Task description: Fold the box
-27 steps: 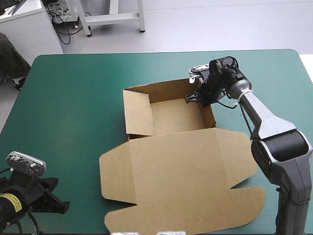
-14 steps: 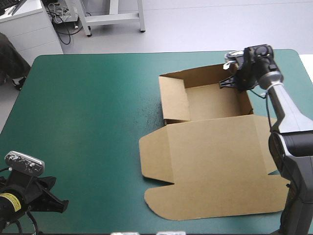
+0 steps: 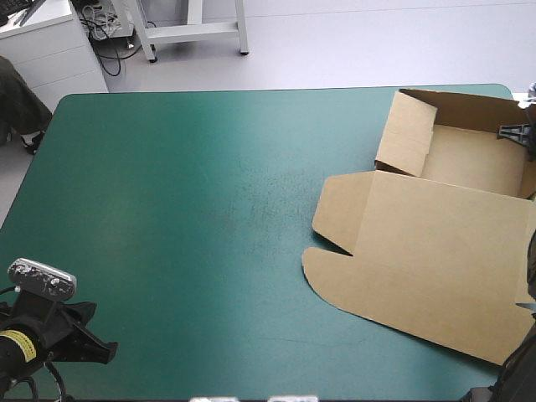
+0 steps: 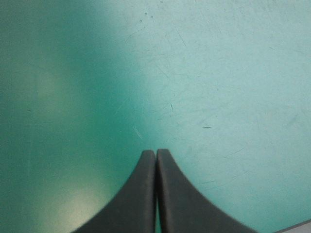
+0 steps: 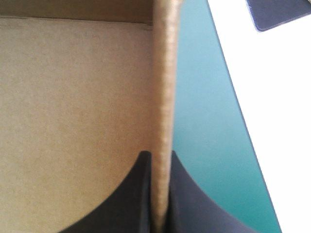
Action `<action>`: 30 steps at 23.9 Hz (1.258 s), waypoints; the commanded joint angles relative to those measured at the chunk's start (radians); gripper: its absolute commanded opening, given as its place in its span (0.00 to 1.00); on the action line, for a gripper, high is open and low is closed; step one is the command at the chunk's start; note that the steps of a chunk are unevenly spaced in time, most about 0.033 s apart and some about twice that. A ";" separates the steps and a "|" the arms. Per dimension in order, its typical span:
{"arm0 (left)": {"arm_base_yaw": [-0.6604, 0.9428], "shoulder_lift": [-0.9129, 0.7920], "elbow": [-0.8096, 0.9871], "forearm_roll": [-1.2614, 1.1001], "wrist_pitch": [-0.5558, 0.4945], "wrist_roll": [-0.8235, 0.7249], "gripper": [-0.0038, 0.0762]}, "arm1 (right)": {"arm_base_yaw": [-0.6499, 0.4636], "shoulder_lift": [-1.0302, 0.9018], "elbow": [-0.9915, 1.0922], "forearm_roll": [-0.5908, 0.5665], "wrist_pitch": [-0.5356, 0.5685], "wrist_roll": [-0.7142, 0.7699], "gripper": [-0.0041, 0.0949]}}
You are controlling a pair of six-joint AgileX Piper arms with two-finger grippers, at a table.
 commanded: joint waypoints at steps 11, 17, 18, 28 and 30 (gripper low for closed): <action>-0.005 0.009 -0.021 0.016 -0.022 -0.011 0.01 | -0.085 -0.039 -0.032 0.047 -0.057 -0.034 0.28; -0.005 0.009 -0.021 0.014 -0.020 -0.034 0.01 | -0.087 -0.051 -0.041 0.009 -0.067 -0.004 0.69; -0.005 0.009 -0.021 0.014 -0.020 -0.039 0.01 | -0.087 -0.057 -0.044 0.007 -0.064 -0.004 0.70; -0.005 0.009 0.100 0.012 -0.065 -0.040 0.01 | -0.038 -0.209 -0.039 0.239 0.073 -0.103 0.04; -0.005 0.009 0.135 0.012 -0.101 -0.047 0.01 | 0.030 -0.234 -0.018 0.219 0.075 -0.107 0.04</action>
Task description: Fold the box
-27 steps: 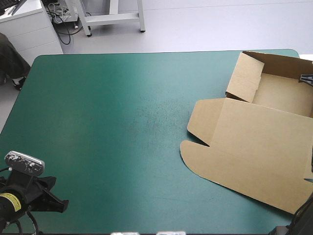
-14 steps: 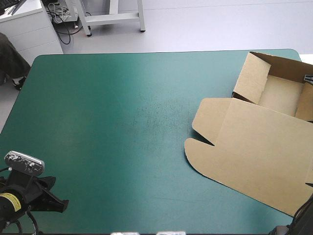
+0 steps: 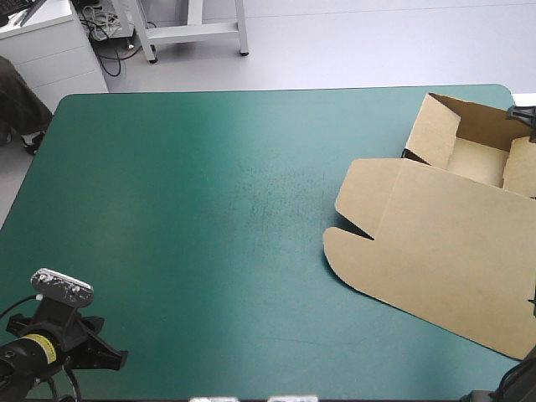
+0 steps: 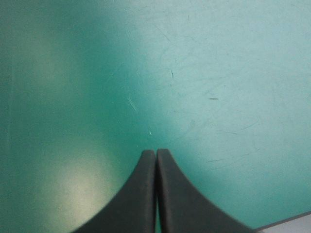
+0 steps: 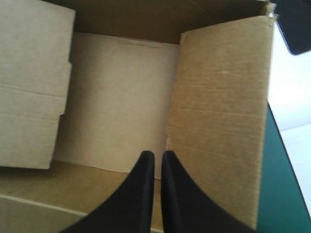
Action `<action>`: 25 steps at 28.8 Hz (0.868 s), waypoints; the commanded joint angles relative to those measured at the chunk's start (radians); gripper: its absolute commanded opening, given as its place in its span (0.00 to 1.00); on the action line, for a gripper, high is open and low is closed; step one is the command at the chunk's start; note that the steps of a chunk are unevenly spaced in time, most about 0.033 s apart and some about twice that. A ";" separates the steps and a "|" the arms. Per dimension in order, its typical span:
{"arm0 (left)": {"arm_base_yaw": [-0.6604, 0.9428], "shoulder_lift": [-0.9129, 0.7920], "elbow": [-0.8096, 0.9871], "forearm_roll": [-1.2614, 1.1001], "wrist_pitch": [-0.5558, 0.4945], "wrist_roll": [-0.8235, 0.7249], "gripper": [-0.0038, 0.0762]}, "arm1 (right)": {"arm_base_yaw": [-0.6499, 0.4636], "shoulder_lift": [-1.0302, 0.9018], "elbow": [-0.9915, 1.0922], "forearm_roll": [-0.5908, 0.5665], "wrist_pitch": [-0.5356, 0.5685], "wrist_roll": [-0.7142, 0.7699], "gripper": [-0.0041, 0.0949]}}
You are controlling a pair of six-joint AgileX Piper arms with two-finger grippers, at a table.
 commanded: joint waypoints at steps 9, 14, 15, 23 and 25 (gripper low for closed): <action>-0.005 0.009 0.016 0.025 -0.181 -0.029 0.01 | 0.362 -0.178 0.174 0.013 -0.021 -0.063 0.04; -0.005 0.009 0.016 0.039 -0.211 -0.029 0.01 | 0.469 -0.266 0.339 0.029 -0.116 -0.063 0.04; -0.005 0.009 0.016 0.041 -0.211 -0.029 0.01 | 0.492 -0.291 0.383 0.029 -0.141 -0.063 0.04; -0.005 0.009 0.016 0.055 -0.216 -0.029 0.01 | 0.631 -0.536 0.782 0.044 -0.340 -0.066 0.04; -0.005 0.009 0.016 0.055 -0.218 -0.029 0.01 | 0.648 -0.610 0.891 0.068 -0.376 -0.066 0.04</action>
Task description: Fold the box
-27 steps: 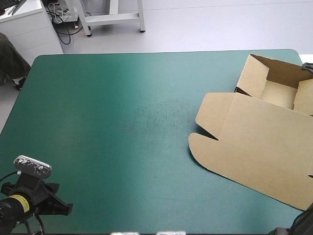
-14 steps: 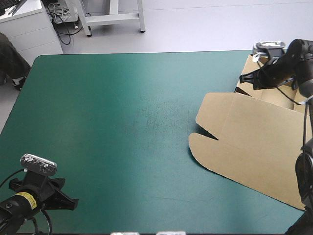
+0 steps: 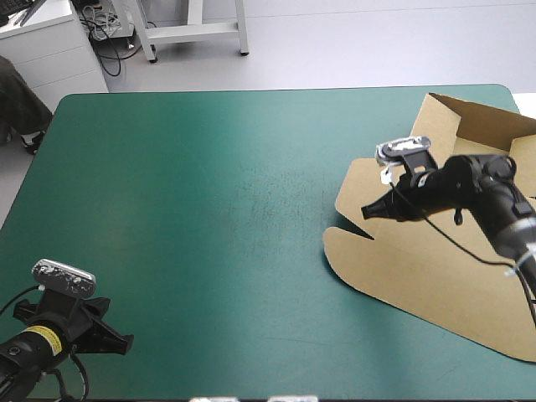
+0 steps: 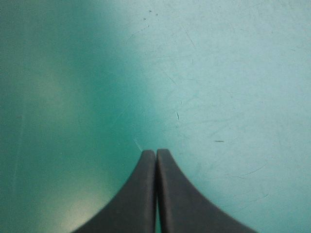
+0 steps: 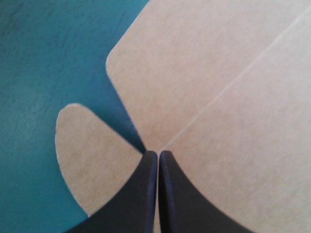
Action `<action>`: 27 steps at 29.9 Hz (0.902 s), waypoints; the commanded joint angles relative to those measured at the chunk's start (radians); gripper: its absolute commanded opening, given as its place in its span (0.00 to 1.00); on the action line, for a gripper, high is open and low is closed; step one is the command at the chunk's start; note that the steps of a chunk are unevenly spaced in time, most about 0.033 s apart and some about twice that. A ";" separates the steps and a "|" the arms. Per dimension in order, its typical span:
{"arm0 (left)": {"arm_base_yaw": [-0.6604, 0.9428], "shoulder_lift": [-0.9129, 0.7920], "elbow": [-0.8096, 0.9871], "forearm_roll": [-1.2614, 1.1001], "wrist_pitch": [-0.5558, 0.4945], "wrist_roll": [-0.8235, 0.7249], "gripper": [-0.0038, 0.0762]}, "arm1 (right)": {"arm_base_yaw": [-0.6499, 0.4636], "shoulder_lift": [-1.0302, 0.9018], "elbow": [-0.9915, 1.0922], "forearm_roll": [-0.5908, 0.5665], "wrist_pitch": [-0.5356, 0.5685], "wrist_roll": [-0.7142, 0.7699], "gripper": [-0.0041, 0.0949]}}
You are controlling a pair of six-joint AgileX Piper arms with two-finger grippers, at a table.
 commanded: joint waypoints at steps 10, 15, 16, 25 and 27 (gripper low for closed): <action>-0.005 0.009 -0.019 -0.016 -0.047 -0.011 0.01 | 0.025 -0.477 0.498 0.055 -0.154 -0.009 0.04; -0.005 0.000 -0.012 -0.044 -0.041 0.007 0.01 | 0.025 -0.640 0.590 0.073 -0.142 -0.009 0.04; -0.005 -0.012 -0.002 -0.046 -0.045 0.017 0.01 | 0.025 -0.670 0.600 0.073 -0.142 -0.009 0.04; -0.005 -0.182 0.135 -0.077 -0.110 0.042 0.01 | 0.025 -0.835 0.647 0.069 -0.141 -0.017 0.04; -0.005 -0.219 0.133 -0.077 -0.107 0.042 0.01 | 0.025 -0.854 0.669 0.069 -0.143 -0.021 0.04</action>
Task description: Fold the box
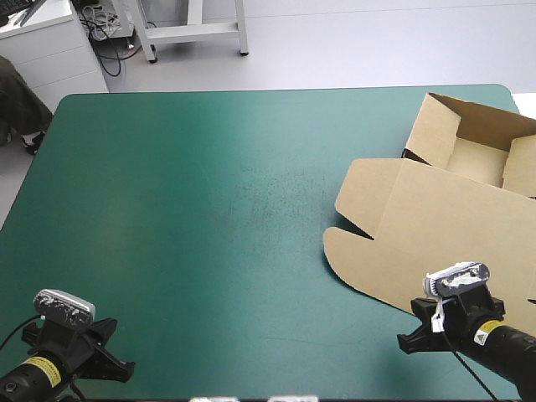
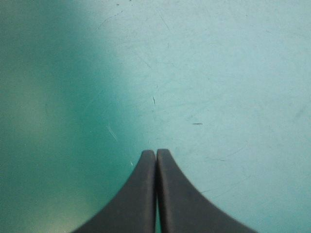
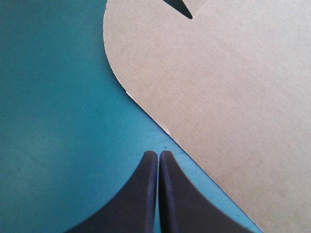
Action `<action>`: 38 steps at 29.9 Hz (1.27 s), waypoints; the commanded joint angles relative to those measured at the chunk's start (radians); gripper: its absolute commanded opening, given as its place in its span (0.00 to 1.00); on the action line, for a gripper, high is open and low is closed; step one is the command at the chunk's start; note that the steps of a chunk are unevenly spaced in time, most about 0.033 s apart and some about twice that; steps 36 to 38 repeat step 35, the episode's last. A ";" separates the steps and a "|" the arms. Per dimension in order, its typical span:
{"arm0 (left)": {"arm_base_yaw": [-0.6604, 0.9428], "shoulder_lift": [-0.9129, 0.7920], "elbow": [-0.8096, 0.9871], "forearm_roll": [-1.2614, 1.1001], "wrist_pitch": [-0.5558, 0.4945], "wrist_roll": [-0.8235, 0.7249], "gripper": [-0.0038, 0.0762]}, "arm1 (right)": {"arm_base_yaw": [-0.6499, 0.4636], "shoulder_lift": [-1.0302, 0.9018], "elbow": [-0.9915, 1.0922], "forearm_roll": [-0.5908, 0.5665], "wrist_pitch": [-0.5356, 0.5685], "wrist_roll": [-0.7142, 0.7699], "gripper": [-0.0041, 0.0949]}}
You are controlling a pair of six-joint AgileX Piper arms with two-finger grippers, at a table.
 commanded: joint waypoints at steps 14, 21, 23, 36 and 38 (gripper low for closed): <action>-0.005 -0.098 -0.015 -0.006 0.048 0.000 0.01 | 0.000 -0.044 0.055 0.024 -0.064 -0.010 0.04; -0.005 -0.098 -0.015 -0.018 -0.016 -0.005 0.01 | 0.000 -0.044 0.055 0.024 -0.064 -0.005 0.04; -0.005 -0.098 -0.015 -0.016 -0.014 -0.005 0.01 | 0.000 -0.044 0.055 0.024 -0.064 -0.005 0.03; -0.005 -0.098 -0.015 -0.021 -0.006 -0.005 0.01 | 0.000 -0.044 0.055 0.024 -0.064 -0.005 0.02; -0.005 -0.098 -0.015 -0.021 -0.006 -0.005 0.01 | 0.000 -0.044 0.055 0.024 -0.064 -0.005 0.02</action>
